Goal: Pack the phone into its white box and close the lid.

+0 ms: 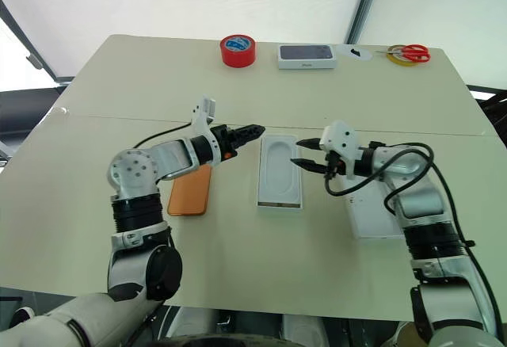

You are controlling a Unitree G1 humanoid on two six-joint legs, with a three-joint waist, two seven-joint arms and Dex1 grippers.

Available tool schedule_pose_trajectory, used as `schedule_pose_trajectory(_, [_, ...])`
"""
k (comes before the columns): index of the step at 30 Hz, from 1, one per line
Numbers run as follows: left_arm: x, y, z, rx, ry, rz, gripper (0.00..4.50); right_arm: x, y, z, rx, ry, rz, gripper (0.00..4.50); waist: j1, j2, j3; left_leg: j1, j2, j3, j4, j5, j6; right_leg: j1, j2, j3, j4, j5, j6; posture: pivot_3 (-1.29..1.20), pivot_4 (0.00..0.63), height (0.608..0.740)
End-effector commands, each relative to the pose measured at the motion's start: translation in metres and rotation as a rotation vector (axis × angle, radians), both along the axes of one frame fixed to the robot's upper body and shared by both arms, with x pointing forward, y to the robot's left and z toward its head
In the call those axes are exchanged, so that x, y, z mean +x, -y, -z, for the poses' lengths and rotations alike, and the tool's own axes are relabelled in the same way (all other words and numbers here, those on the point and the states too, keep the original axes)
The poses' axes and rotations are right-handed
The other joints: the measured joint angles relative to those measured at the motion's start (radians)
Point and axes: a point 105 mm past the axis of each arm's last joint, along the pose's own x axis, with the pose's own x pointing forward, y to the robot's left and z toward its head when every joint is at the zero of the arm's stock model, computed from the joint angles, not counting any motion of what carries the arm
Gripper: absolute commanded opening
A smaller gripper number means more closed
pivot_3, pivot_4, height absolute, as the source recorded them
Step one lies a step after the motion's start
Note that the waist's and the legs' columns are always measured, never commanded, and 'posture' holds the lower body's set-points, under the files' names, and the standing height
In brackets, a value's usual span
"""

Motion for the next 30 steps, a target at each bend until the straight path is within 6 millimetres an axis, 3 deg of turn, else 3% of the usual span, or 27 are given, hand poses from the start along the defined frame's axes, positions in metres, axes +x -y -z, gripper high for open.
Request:
schedule_pose_trajectory(1, [-0.007, -0.005, -0.009, 0.068, 0.147, 0.005, 2.85, 0.005, -0.017, -0.007, -0.02, 0.088, 0.006, 0.05, 0.0, 0.001, 0.0, 0.0, 0.0, 0.0, 0.0, 0.0, 0.0, 0.0, 0.0, 0.0, 0.0, 0.0, 0.0, 0.0, 0.15, 0.74])
schedule_pose_trajectory(4, [-0.01, -0.045, -0.01, 0.258, 0.454, -0.077, 2.85, 0.011, -0.025, 0.011, -0.151, 0.134, 0.006, 0.05, -0.007, 0.001, 0.0, 0.0, 0.0, 0.0, 0.0, 0.0, 0.0, 0.0, 0.0, 0.0, 0.0, 0.0, 0.0, 0.0, 0.15, 0.74])
schedule_pose_trajectory(7, [-0.017, -0.075, -0.009, 0.282, 0.555, -0.108, 2.85, 0.012, -0.029, 0.013, -0.194, 0.158, -0.013, 0.05, -0.018, 0.002, 0.0, 0.0, 0.0, 0.001, -0.003, 0.001, -0.002, -0.002, 0.0, 0.001, 0.0, 0.0, 0.0, 0.0, 0.15, 0.74])
schedule_pose_trajectory(10, [-0.028, -0.103, 0.01, 0.582, 0.793, -0.075, 2.85, 0.006, -0.03, 0.023, -0.309, 0.178, -0.088, 0.05, -0.022, 0.002, 0.0, 0.0, 0.0, 0.001, -0.002, 0.001, -0.002, -0.002, 0.0, 0.001, 0.0, 0.0, -0.001, 0.0, 0.15, 0.74])
schedule_pose_trajectory(13, [-0.035, -0.129, 0.017, 0.516, 0.77, -0.12, 2.85, 0.004, -0.034, 0.025, -0.372, 0.198, -0.142, 0.05, -0.019, 0.002, 0.001, 0.0, 0.0, 0.002, -0.004, 0.0, -0.001, -0.002, -0.001, 0.001, -0.001, 0.0, -0.001, 0.0, 0.15, 0.74])
schedule_pose_trajectory(15, [-0.039, -0.135, 0.024, 0.589, 0.806, -0.096, 2.85, -0.003, -0.038, 0.027, -0.396, 0.177, -0.209, 0.05, -0.021, 0.002, 0.001, 0.0, 0.0, 0.001, -0.003, 0.0, 0.0, -0.002, -0.002, 0.001, -0.001, 0.0, -0.001, 0.0, 0.15, 0.74])
schedule_pose_trajectory(20, [-0.04, -0.138, 0.026, 0.585, 0.818, -0.096, 2.85, -0.021, -0.038, 0.037, -0.503, 0.173, -0.355, 0.05, -0.022, 0.002, 0.001, 0.0, 0.0, 0.001, -0.003, -0.004, 0.007, -0.002, -0.003, 0.001, -0.001, 0.0, -0.001, 0.0, 0.15, 0.74])
schedule_pose_trajectory(26, [-0.039, -0.136, 0.025, 0.621, 0.85, -0.139, 2.85, -0.05, -0.04, 0.04, -0.483, 0.048, -0.472, 0.05, -0.023, 0.002, 0.001, 0.0, 0.0, 0.001, -0.004, -0.004, 0.008, -0.003, -0.004, 0.001, -0.001, 0.0, -0.001, 0.0, 0.15, 0.74])
schedule_pose_trajectory(30, [-0.036, -0.139, 0.02, 0.614, 0.858, -0.17, 2.85, -0.05, -0.041, 0.036, -0.455, 0.04, -0.46, 0.05, -0.024, 0.002, 0.001, 0.0, 0.0, 0.001, -0.003, -0.005, 0.008, -0.002, -0.004, 0.001, -0.001, 0.0, -0.001, 0.0, 0.15, 0.74])
